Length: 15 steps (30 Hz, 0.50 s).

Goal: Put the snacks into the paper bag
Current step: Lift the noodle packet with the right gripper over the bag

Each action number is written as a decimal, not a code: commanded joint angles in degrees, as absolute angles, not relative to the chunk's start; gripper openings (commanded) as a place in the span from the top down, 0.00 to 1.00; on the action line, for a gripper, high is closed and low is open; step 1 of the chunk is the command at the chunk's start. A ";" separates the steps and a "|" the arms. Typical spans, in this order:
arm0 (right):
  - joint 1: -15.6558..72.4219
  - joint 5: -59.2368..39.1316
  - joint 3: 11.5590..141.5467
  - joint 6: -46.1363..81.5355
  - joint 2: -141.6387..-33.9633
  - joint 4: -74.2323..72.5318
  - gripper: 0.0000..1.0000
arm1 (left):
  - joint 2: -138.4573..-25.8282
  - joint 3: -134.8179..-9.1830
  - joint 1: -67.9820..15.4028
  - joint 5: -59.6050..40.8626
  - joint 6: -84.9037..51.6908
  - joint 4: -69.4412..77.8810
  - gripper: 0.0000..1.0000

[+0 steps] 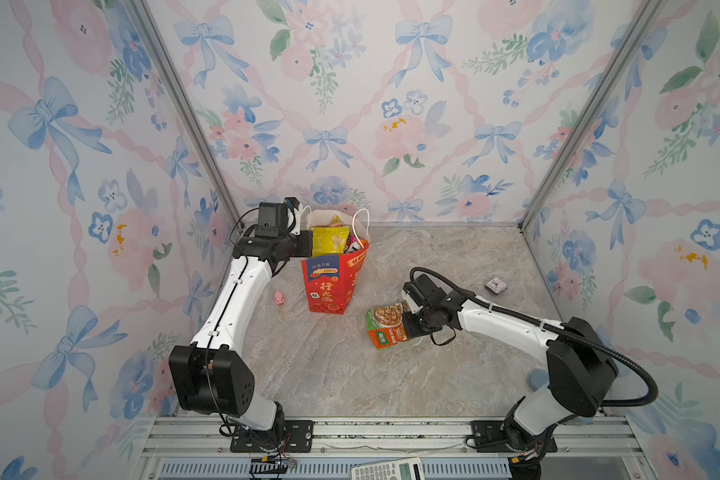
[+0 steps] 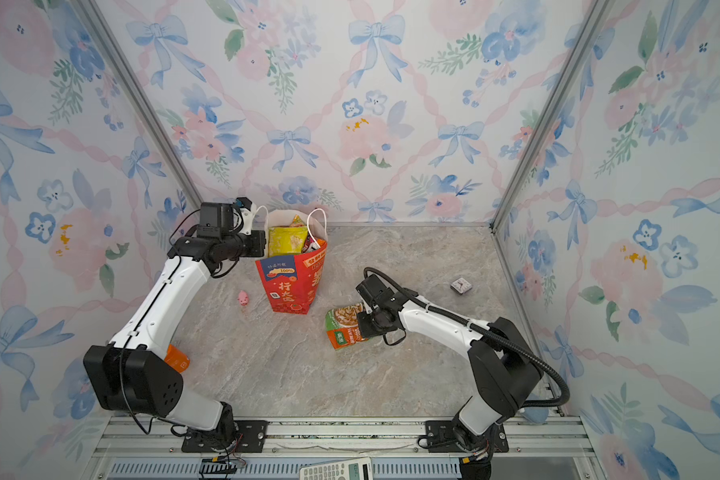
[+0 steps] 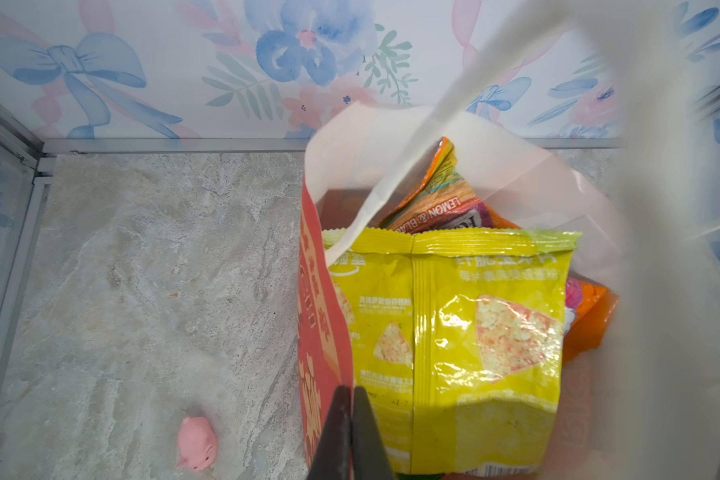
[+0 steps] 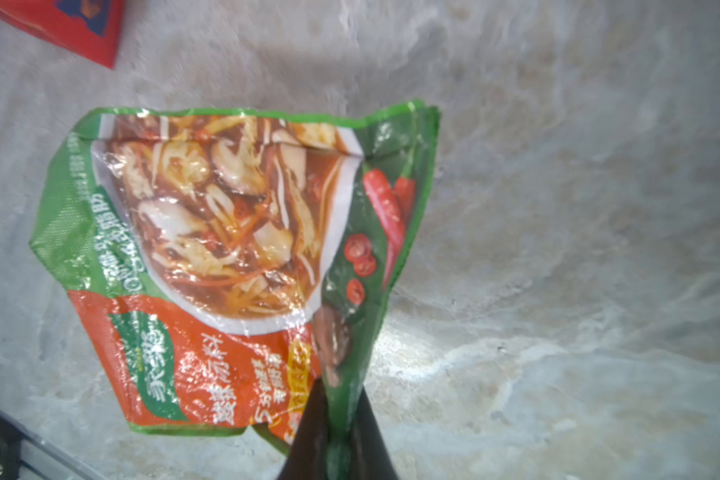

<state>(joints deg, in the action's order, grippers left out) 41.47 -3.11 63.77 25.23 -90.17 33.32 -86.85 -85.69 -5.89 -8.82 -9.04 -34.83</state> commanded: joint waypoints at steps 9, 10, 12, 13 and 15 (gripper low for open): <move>39.82 0.97 83.54 19.46 -84.43 38.06 1.00 | -86.78 -84.96 -5.54 -9.12 -7.90 -35.16 1.00; 40.01 0.53 86.13 19.04 -84.90 37.42 1.00 | -86.76 -84.98 -5.53 -9.15 -7.86 -35.16 1.00; 40.43 0.01 90.50 18.15 -86.37 36.05 1.00 | -86.81 -84.97 -5.54 -9.18 -7.91 -35.16 1.00; 40.74 -0.25 92.99 17.60 -87.48 35.28 1.00 | -86.77 -84.97 -5.54 -9.14 -7.88 -35.16 1.00; 41.44 -0.66 97.71 16.66 -90.12 34.47 1.00 | -86.89 -84.96 -5.54 -9.14 -7.82 -35.16 1.00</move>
<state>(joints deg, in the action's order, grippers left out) 40.60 -0.16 92.58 19.20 -86.96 36.23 -86.85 -85.69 -5.89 -8.84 -9.04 -34.83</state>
